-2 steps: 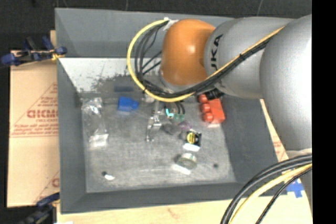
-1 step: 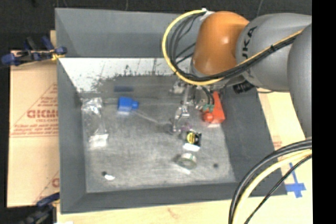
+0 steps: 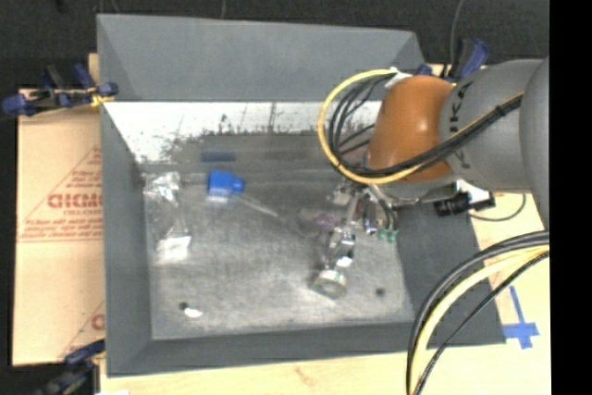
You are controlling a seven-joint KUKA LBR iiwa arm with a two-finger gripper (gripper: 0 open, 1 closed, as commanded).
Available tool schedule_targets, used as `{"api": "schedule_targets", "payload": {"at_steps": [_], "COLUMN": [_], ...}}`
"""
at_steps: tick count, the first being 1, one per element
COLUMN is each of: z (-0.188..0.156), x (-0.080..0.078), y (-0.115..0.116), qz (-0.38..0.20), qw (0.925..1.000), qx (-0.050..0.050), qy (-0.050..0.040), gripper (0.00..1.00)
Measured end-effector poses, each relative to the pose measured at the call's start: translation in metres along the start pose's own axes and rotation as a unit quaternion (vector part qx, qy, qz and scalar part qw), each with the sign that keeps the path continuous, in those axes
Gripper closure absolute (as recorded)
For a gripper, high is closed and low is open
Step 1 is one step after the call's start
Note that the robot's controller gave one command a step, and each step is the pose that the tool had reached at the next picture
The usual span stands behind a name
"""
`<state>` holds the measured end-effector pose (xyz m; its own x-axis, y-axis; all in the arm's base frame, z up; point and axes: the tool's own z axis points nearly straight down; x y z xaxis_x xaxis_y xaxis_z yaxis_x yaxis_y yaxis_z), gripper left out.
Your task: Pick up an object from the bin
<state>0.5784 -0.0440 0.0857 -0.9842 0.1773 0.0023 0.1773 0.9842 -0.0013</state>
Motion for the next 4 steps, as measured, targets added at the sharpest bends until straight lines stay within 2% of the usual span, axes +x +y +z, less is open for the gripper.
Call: {"api": "schedule_targets", "payload": {"at_steps": [1, 2, 3, 4], "z": [-0.002, -0.101, -0.195, -0.150], "x": [-0.001, -0.009, -0.004, -0.010], "y": [0.002, -0.011, -0.020, 0.051], "qz": [0.000, -0.233, -0.394, -0.416], "qw": [1.0000, 0.9726, 0.9192, 0.9094], "qx": [-0.001, 0.001, 0.001, -0.002], "qy": [-0.0023, -0.0063, -0.0057, -0.0022], "gripper": [1.00, 1.00, 1.00, 1.00]}}
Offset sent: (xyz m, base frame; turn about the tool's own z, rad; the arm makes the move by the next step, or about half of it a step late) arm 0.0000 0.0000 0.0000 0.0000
